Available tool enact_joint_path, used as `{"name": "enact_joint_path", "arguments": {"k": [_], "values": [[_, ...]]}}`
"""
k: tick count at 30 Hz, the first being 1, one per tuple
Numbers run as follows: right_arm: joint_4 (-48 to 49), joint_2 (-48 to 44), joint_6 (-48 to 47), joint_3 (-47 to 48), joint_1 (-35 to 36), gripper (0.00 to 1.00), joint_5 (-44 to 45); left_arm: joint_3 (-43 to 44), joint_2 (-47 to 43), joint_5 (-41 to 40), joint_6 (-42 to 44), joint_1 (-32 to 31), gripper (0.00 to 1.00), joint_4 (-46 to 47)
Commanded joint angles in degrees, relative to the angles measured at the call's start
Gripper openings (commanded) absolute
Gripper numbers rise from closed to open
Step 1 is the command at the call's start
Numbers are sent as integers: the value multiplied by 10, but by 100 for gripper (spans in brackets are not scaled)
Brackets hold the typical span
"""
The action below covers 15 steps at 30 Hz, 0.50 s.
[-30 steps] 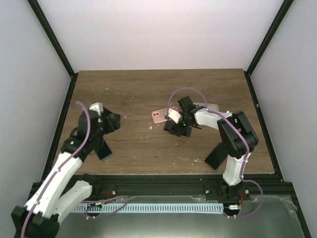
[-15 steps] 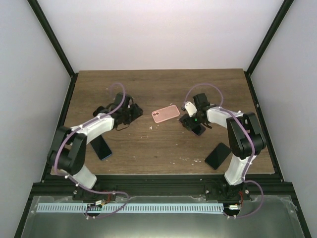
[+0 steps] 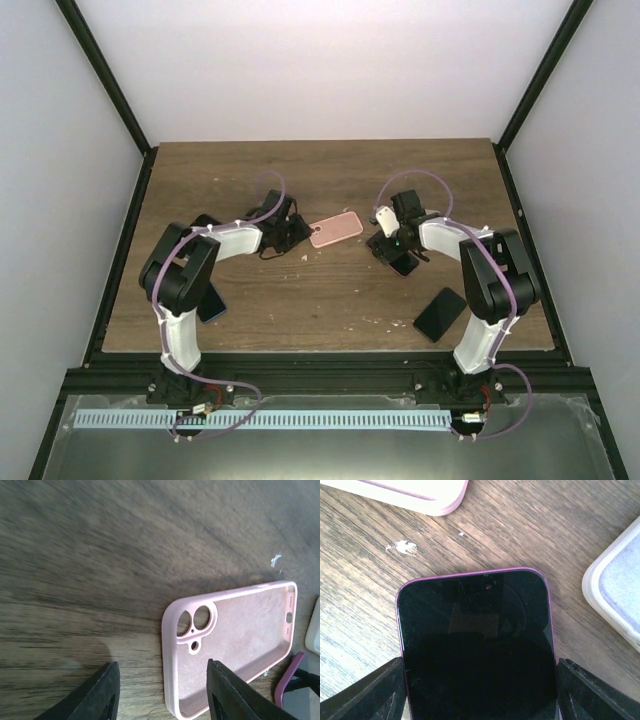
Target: Put the phone into the phone case
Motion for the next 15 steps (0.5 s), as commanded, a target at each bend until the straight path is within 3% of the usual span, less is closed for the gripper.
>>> {"name": "enact_joint_path", "arguments": {"k": [1, 10, 15], "values": [[-7, -21, 14, -10, -4, 75, 14, 27, 28, 1, -10, -14, 49, 15], [3, -35, 15, -23, -4, 75, 8, 70, 65, -42, 1, -22, 30, -55], [7, -35, 21, -23, -4, 74, -5, 95, 64, -67, 35, -22, 12, -108]]}}
